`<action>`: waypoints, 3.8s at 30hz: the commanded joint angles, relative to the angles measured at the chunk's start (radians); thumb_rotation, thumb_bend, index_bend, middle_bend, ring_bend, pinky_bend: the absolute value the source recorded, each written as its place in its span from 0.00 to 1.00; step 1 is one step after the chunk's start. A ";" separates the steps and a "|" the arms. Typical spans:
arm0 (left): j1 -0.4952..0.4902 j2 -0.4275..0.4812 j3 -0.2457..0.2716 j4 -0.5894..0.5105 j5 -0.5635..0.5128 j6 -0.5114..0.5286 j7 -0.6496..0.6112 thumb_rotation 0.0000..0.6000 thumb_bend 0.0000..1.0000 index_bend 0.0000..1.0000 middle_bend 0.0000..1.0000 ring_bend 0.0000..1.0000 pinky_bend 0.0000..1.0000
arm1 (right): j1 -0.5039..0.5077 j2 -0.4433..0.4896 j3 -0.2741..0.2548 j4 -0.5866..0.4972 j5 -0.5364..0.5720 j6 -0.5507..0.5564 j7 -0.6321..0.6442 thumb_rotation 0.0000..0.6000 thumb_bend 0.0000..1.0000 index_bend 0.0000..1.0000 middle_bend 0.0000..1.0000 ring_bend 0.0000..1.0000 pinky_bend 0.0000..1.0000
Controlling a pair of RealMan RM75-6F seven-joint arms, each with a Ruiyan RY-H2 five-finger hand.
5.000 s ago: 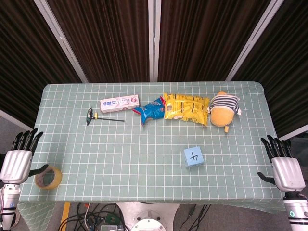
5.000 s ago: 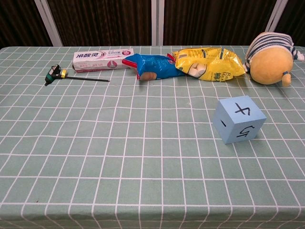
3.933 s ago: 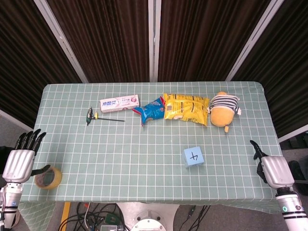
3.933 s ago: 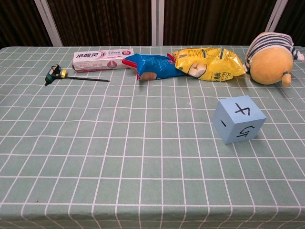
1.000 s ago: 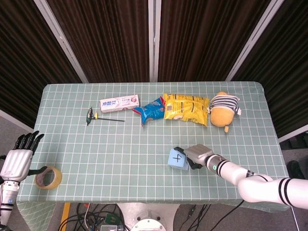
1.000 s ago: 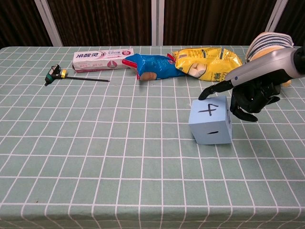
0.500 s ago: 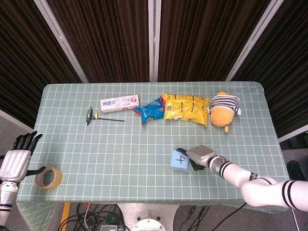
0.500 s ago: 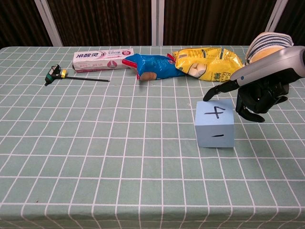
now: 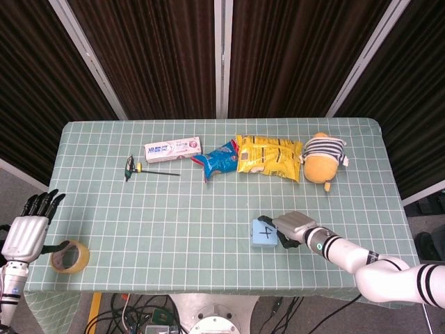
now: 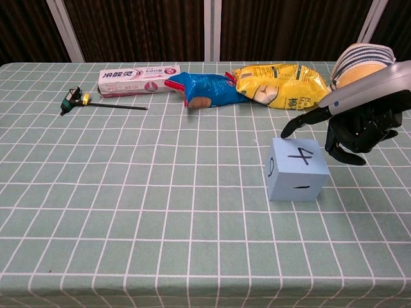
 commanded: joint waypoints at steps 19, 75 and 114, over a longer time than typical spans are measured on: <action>0.003 0.005 0.001 0.009 -0.006 -0.001 -0.019 1.00 0.00 0.06 0.00 0.00 0.02 | 0.002 -0.049 0.038 0.069 -0.017 -0.049 0.080 1.00 1.00 0.00 1.00 0.91 0.84; 0.006 0.013 0.005 -0.003 -0.006 -0.003 -0.015 1.00 0.00 0.07 0.00 0.00 0.02 | 0.055 0.039 0.071 -0.004 -0.218 -0.247 0.204 1.00 1.00 0.40 1.00 0.91 0.84; 0.023 0.014 0.021 -0.054 0.017 0.023 0.019 1.00 0.00 0.07 0.00 0.00 0.02 | -0.759 -0.028 -0.076 0.063 -0.471 1.114 -0.192 1.00 0.67 0.35 0.75 0.63 0.64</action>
